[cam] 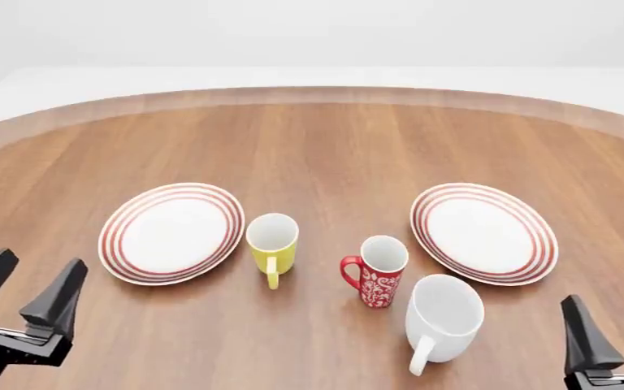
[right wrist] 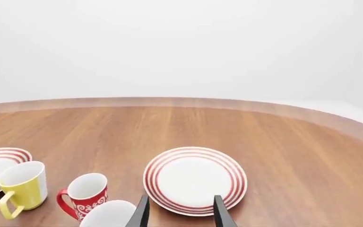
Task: Put the red mug on the left plate.
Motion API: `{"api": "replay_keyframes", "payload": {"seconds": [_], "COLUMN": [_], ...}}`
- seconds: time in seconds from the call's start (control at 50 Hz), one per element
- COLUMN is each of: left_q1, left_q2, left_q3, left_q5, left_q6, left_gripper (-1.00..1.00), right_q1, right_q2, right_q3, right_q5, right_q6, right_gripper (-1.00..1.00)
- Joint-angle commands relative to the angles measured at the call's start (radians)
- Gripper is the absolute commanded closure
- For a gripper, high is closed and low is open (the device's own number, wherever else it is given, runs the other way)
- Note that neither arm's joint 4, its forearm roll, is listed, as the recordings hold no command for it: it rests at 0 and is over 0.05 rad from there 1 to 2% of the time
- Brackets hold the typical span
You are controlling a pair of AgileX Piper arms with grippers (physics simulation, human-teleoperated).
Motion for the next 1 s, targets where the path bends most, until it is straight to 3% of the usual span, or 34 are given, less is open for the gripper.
{"api": "replay_keyframes", "payload": {"seconds": [0.02,0.18,0.5,1.0], "left_q1": [-0.104,-0.154,-0.242,-0.433], "left_q2": [0.145,0.233,0.483,0.696], "left_q3": [-0.057,-0.147,-0.221,-0.382], "left_q5": [-0.055,-0.065,-0.188,-0.173], "left_q6": [0.087,0.104,0.203,0.312], "left_gripper": [-1.00,-1.00,-1.00,-1.00], "right_q1": [0.001,0.003,0.006,0.009], "right_q2": [0.000,0.000,0.000,-0.001], "right_q3": [-0.003,-0.006,0.004,0.005], "right_q5": [0.003,0.005,-0.006,-0.004], "right_q6": [-0.003,-0.006,-0.010,-0.011], "right_gripper": [-1.00,-1.00,-1.00,-1.00]}}
